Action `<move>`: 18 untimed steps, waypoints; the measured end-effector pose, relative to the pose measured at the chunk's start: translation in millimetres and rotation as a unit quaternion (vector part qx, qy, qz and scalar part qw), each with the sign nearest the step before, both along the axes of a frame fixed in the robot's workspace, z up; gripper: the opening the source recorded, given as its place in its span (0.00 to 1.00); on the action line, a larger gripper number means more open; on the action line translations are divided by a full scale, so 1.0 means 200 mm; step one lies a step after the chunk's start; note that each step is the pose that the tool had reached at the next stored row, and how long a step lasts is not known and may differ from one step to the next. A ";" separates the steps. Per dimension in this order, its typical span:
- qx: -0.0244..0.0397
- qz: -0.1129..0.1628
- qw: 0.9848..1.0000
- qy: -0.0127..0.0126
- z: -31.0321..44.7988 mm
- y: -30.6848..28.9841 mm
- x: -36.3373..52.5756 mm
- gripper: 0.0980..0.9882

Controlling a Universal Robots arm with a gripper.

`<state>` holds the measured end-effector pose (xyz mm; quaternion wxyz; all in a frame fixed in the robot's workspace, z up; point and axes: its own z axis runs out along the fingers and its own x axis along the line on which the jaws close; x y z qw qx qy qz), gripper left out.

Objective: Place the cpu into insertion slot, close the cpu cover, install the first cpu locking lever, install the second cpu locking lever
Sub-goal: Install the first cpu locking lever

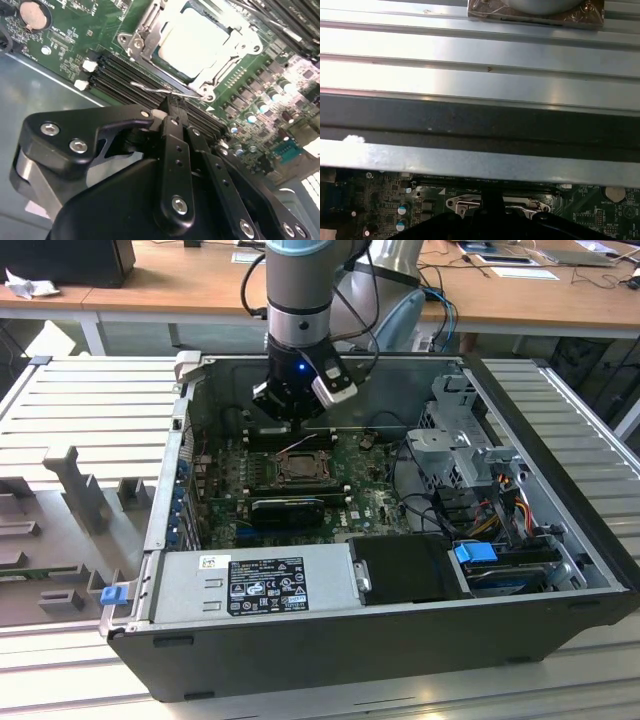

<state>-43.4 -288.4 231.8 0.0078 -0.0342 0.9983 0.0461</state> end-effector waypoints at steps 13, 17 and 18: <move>0.000 0.006 1.000 0.000 -0.046 0.018 0.064 0.01; 0.001 0.007 1.000 0.000 -0.059 0.018 0.092 0.01; 0.001 0.007 1.000 0.000 -0.064 0.018 0.096 0.01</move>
